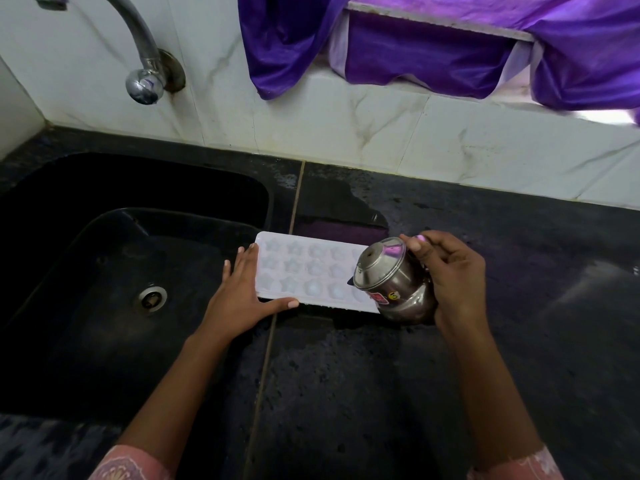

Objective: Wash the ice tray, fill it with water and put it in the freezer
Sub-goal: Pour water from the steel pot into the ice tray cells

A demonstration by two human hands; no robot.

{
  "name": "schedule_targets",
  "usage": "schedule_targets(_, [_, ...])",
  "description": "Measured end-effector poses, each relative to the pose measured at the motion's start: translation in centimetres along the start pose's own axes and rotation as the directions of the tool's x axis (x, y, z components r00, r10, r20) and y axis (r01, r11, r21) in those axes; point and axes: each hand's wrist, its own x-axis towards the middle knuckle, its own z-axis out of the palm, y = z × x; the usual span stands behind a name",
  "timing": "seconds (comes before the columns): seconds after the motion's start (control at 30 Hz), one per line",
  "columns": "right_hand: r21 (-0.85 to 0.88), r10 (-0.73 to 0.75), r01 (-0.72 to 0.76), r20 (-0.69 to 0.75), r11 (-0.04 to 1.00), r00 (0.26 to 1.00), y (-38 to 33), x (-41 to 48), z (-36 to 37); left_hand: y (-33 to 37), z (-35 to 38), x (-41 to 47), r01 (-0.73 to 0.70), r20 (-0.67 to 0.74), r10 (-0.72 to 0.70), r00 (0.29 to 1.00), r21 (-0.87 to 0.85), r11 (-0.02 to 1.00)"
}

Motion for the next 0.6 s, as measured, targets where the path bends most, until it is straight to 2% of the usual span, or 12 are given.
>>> schedule_targets(0.6, [-0.072, -0.064, 0.068, 0.052, 0.995, 0.997, -0.5, 0.0, 0.8, -0.3, 0.1, 0.1, -0.013, -0.004, 0.013, 1.0, -0.003, 1.0])
